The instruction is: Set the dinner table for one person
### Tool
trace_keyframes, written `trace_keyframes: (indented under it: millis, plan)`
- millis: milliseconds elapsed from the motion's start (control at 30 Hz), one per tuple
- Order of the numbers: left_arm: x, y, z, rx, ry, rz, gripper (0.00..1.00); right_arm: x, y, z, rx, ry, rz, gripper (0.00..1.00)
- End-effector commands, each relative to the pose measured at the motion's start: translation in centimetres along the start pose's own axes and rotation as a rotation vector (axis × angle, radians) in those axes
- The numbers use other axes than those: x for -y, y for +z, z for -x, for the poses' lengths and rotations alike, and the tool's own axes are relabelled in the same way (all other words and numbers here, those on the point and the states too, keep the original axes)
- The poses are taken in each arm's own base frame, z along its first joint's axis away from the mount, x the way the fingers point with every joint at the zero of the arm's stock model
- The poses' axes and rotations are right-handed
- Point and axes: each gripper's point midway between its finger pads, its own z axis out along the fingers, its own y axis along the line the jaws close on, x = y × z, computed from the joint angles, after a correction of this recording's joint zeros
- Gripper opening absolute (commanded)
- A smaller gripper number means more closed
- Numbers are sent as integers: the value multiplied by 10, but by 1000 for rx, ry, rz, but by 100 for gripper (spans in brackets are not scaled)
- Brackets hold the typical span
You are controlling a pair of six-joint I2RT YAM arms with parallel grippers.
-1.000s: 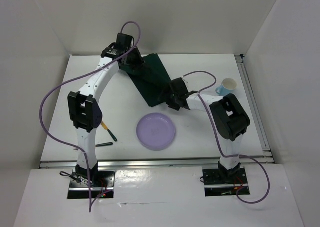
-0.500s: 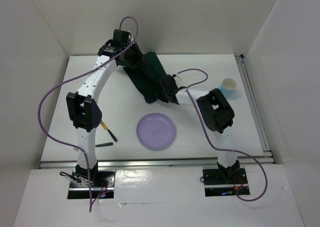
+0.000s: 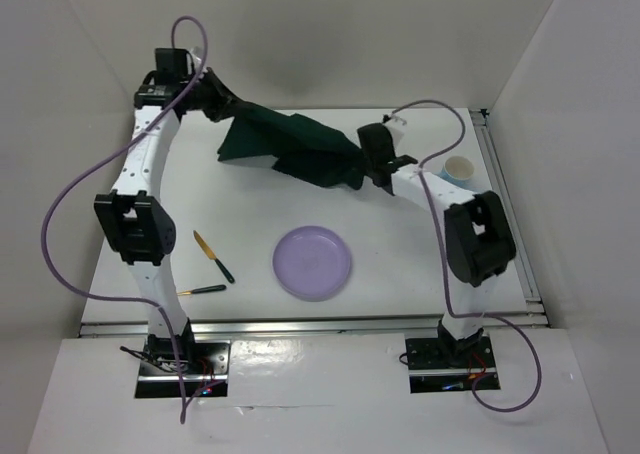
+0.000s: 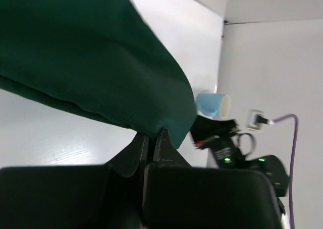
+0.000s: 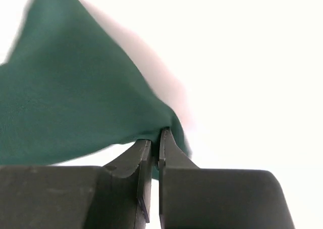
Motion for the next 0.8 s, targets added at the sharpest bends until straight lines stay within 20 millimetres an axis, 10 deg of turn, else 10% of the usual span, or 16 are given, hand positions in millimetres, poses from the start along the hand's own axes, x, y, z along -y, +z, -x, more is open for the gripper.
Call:
trace_keyframes:
  millis: [0, 433, 767]
  plan:
    - [56, -78, 35, 154, 143, -164, 0, -2, -67, 112, 297, -165, 52, 0]
    - [74, -171, 7, 233, 181, -206, 0, 20, -202, 177, 449, -315, 136, 0]
    - [52, -128, 21, 203, 152, -208, 0, 18, -174, 196, 477, -351, 124, 0]
